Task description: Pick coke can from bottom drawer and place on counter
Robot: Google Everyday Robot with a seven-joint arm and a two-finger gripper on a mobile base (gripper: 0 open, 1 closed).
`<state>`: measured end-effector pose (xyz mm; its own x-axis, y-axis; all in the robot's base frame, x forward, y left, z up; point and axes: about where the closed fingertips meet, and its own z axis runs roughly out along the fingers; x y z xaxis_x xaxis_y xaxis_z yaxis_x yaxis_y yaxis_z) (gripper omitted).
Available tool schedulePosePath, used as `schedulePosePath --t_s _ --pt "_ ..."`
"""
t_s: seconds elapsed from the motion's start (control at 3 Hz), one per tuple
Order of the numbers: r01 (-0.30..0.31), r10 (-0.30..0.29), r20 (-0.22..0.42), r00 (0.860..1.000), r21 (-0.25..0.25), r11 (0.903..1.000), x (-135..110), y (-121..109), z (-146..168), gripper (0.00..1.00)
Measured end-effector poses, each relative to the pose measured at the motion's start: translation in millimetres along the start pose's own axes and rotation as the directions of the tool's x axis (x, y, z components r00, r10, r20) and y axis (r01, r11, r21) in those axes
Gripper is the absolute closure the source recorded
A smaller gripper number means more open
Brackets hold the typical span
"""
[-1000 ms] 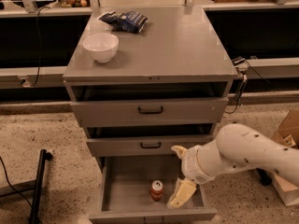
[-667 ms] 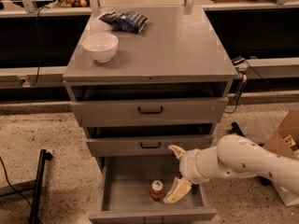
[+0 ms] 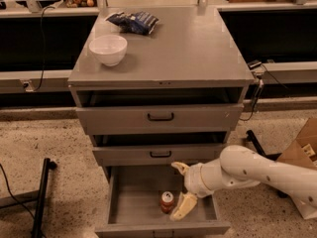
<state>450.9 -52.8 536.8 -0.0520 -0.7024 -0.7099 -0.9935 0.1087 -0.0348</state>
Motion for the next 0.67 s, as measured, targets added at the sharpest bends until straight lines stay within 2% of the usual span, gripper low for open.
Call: schedulePosePath --t_s 0.33,0.67 --pt "-0.014 0.015 0.061 0.998 -0.012 0.9998 15 -26 42 0.00" --pt "-0.050 0.051 0.129 0.990 -0.009 0.9987 49 -42 100 0.00"
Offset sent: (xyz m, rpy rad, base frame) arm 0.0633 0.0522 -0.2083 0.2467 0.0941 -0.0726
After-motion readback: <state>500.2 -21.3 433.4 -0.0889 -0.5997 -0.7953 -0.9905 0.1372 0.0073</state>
